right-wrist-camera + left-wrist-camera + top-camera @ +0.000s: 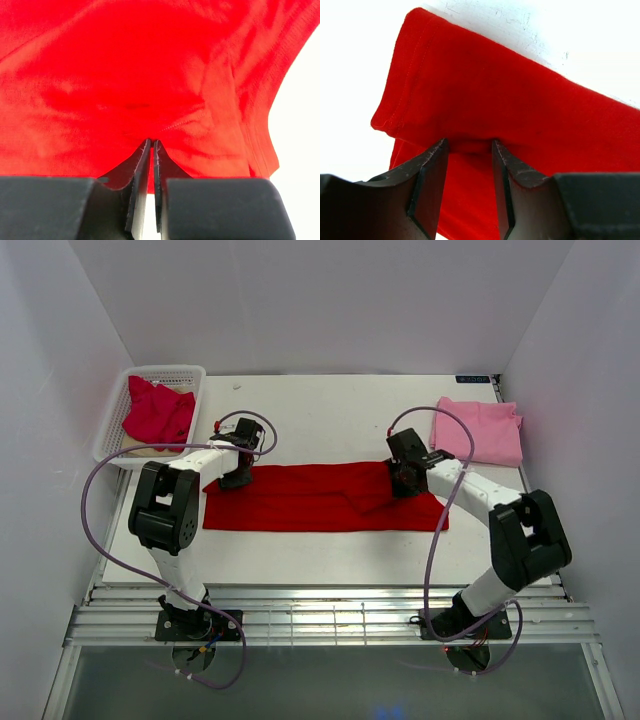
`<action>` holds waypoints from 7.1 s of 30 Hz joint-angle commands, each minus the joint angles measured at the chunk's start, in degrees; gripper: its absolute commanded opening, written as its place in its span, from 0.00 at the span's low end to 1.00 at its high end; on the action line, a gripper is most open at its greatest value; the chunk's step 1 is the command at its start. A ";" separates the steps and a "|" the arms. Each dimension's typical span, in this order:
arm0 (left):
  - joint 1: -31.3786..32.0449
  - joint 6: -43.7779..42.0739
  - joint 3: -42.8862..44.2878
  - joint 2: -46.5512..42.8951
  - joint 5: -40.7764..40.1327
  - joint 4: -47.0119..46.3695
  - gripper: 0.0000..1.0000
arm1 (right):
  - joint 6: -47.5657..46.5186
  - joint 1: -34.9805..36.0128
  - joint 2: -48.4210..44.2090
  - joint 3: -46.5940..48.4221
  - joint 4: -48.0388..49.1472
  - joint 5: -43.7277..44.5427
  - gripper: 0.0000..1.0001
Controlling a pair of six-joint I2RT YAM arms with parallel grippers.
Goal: Fold and stack the t-shirts
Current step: Fold the other side of the tshirt into a rectangle, then rotate the tshirt 90 degrees
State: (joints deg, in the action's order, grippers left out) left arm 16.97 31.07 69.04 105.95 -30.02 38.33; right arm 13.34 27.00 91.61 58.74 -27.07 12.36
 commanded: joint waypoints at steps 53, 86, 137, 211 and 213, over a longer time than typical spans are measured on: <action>-5.54 -2.77 4.00 1.80 -0.74 -2.73 0.52 | -6.66 -14.26 15.17 18.43 6.42 -12.62 0.40; -8.09 -4.08 3.38 -0.29 7.07 -8.62 0.54 | -8.95 -18.39 16.52 22.65 1.75 -5.59 0.32; 15.53 23.59 -20.43 -2.77 12.00 4.74 0.00 | -4.20 -11.54 26.68 24.21 -5.36 -9.46 0.08; 43.41 20.44 -2.07 2.76 21.14 1.05 0.00 | -1.13 -4.24 44.70 56.91 -8.70 -7.61 0.08; 43.41 19.91 -0.75 3.73 20.27 1.22 0.00 | -1.13 -4.24 45.93 59.46 -9.05 -8.14 0.08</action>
State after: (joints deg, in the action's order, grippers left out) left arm 59.46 51.18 68.55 105.47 -14.13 43.27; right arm 12.38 23.24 135.48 113.71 -34.57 1.83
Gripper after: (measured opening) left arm 0.015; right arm 0.078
